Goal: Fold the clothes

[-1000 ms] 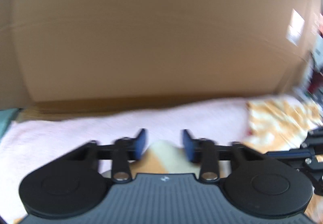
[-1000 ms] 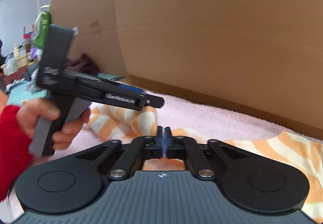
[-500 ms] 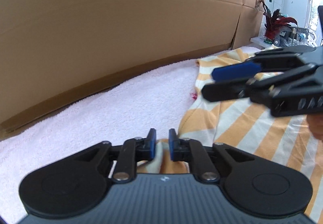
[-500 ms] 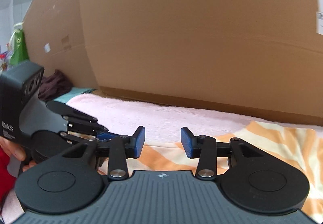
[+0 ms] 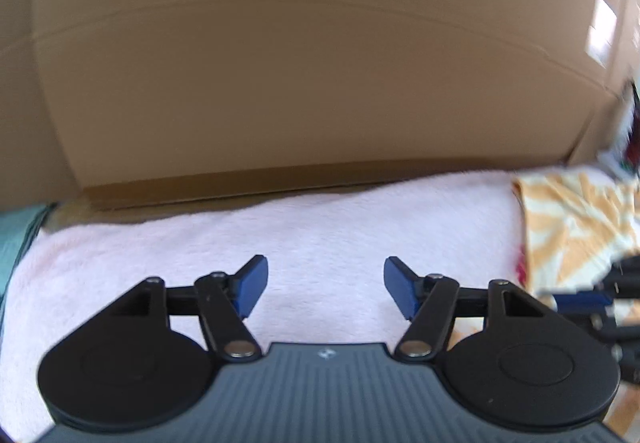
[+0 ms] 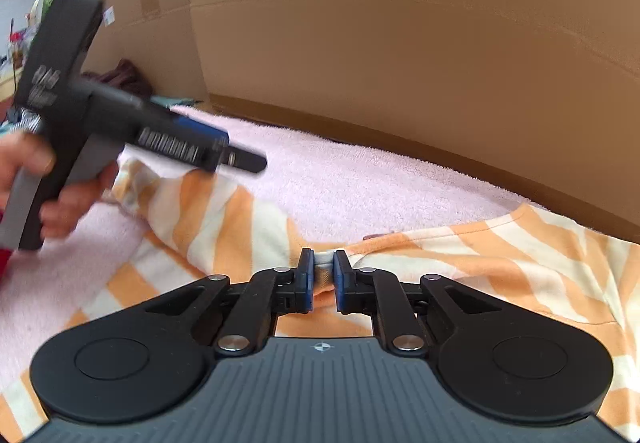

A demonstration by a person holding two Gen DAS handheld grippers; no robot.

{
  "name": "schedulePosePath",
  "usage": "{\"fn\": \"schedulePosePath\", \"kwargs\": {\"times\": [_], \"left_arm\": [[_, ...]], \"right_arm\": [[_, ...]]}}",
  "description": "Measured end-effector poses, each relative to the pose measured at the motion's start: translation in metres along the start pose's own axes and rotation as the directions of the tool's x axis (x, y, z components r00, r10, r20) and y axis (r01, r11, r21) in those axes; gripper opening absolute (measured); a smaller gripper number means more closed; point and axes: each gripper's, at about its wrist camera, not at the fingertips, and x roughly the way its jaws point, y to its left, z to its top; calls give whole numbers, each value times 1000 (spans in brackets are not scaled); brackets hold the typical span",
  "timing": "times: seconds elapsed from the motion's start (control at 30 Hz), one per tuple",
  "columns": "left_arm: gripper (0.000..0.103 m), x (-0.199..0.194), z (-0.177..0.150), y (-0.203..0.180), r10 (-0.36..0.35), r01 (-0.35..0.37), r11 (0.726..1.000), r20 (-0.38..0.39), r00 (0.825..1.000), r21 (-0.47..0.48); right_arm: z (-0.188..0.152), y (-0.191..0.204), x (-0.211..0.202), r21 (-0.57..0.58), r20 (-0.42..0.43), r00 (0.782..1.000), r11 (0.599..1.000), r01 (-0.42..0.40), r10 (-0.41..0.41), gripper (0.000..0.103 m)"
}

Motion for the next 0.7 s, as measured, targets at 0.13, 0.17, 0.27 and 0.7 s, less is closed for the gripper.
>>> {"fn": "schedulePosePath", "kwargs": {"times": [0.13,0.17,0.27,0.7], "left_arm": [[67,-9,-1,-11,-132,133,989,-18,991,59],[69,-13,-3,-20,-150,151,983,-17,988,105],[73,-19,-13,-44,-219,223,946,-42,975,236],[67,-15,-19,-42,-230,236,944,-51,972,229]], "right_arm": [[-8,11,2,-49,-31,1000,999,2,-3,14],[-10,12,0,-61,-35,999,998,5,-7,16],[-12,12,-8,-53,-19,1000,998,21,-22,19],[-16,-26,-14,306,197,980,948,-92,31,41]]}}
